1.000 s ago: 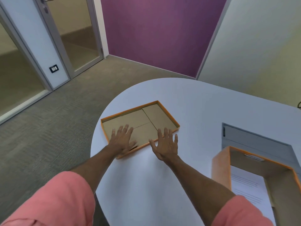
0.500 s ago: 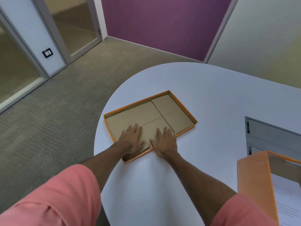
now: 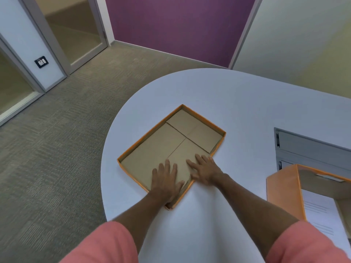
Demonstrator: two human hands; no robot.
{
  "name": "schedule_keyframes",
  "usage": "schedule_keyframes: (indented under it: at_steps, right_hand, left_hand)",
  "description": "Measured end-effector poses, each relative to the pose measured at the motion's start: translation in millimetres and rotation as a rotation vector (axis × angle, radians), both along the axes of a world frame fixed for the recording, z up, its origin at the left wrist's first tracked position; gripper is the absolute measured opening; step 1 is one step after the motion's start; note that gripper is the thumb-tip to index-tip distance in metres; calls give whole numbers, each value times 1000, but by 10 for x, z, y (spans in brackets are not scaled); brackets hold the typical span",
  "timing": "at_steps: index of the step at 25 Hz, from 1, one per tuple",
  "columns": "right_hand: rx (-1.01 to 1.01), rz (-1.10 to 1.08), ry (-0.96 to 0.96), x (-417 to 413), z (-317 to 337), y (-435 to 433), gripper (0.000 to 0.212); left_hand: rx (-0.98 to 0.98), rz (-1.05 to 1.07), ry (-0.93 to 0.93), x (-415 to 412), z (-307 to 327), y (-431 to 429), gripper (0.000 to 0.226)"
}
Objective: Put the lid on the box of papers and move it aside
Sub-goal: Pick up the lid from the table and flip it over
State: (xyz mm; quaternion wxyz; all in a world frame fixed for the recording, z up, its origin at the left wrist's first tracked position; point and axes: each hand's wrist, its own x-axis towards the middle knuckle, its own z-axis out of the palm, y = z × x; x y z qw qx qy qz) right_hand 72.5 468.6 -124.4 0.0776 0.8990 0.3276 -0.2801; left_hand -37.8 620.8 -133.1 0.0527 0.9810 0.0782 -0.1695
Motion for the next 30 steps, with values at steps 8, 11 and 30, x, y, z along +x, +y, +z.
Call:
schedule_keyframes:
  at_steps: [8, 11, 30]
  right_hand:
    - [-55, 77, -2, 41, 143, -439, 67]
    - [232, -209, -38, -33, 149, -368, 70]
    - [724, -1298, 85, 68, 322, -403, 43]
  left_hand:
    - [18, -185, -166, 69, 138, -176, 57]
    - [-37, -59, -208, 303, 182, 224, 59]
    - [-1117, 883, -38, 789, 636, 755, 80]
